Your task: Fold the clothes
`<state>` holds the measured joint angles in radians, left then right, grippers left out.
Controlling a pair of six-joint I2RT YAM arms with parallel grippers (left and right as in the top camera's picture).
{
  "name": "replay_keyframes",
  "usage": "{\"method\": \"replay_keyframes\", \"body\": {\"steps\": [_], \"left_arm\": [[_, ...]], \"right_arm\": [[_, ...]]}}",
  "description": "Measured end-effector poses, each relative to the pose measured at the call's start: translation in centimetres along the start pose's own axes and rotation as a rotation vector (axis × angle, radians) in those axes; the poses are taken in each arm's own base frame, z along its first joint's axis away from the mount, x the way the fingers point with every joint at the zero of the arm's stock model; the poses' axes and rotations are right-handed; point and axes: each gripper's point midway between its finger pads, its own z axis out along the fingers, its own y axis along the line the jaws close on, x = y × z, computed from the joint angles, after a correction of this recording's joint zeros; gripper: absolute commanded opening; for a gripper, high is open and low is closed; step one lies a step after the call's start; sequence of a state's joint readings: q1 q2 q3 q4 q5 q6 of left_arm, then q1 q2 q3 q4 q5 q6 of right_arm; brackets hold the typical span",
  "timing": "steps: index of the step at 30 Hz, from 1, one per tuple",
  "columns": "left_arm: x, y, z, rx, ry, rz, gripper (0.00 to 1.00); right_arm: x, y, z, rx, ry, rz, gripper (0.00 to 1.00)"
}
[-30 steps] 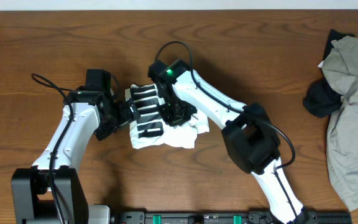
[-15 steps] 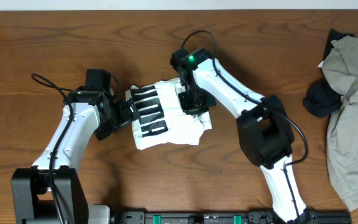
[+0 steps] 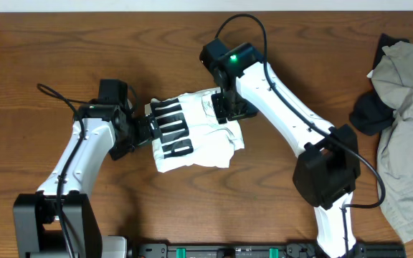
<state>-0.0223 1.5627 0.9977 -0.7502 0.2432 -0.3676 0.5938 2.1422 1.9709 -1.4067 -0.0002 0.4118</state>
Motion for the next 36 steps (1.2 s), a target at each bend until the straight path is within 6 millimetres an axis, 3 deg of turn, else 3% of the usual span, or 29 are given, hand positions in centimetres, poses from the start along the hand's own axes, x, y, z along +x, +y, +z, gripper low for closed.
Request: {"method": "replay_keyframes", "body": {"steps": [3,5,10,14,16,18,19,23,28,33,36], "left_arm": [[0.4,-1.0,0.0,0.061,0.024,0.075,0.98],[0.6,-1.7,-0.1,0.101,0.033,0.120,0.98],[0.6,-2.7,-0.4,0.157,0.025,0.184,0.98],[0.7,-4.5,-1.9,0.197,-0.030,0.276,0.95],[1.4,-6.2,-2.8,0.215,-0.064,0.351,0.57],[2.1,-7.5,-3.3,0.205,-0.095,0.427,0.09],[2.4,-8.1,-3.4,0.192,-0.108,0.455,0.06],[3.4,-9.9,-2.8,0.138,-0.140,0.517,0.06],[3.3,-11.9,-2.7,0.132,-0.210,0.527,0.06],[3.4,-11.9,-1.6,0.110,-0.194,0.469,0.06],[3.6,-11.2,0.6,0.062,-0.141,0.436,0.06]], "right_arm": [[-1.0,-1.8,0.0,-0.008,-0.006,0.059,0.90],[-1.6,-3.5,0.0,-0.014,-0.004,0.119,0.99],[-3.0,-9.1,0.0,-0.021,-0.003,0.264,0.98],[-3.6,-13.1,0.0,-0.005,-0.012,0.354,0.95],[-3.9,-14.3,0.0,-0.004,-0.020,0.382,0.93],[-4.1,-15.4,0.0,-0.004,-0.027,0.409,0.92],[-4.2,-16.0,0.0,-0.004,-0.030,0.422,0.93],[-4.2,-18.3,0.0,-0.002,-0.032,0.476,0.99],[-4.0,-20.7,0.0,0.019,-0.035,0.525,0.99],[-3.6,-21.8,0.0,0.044,-0.027,0.543,0.99],[-3.5,-21.8,0.0,0.047,-0.023,0.543,0.99]]}}
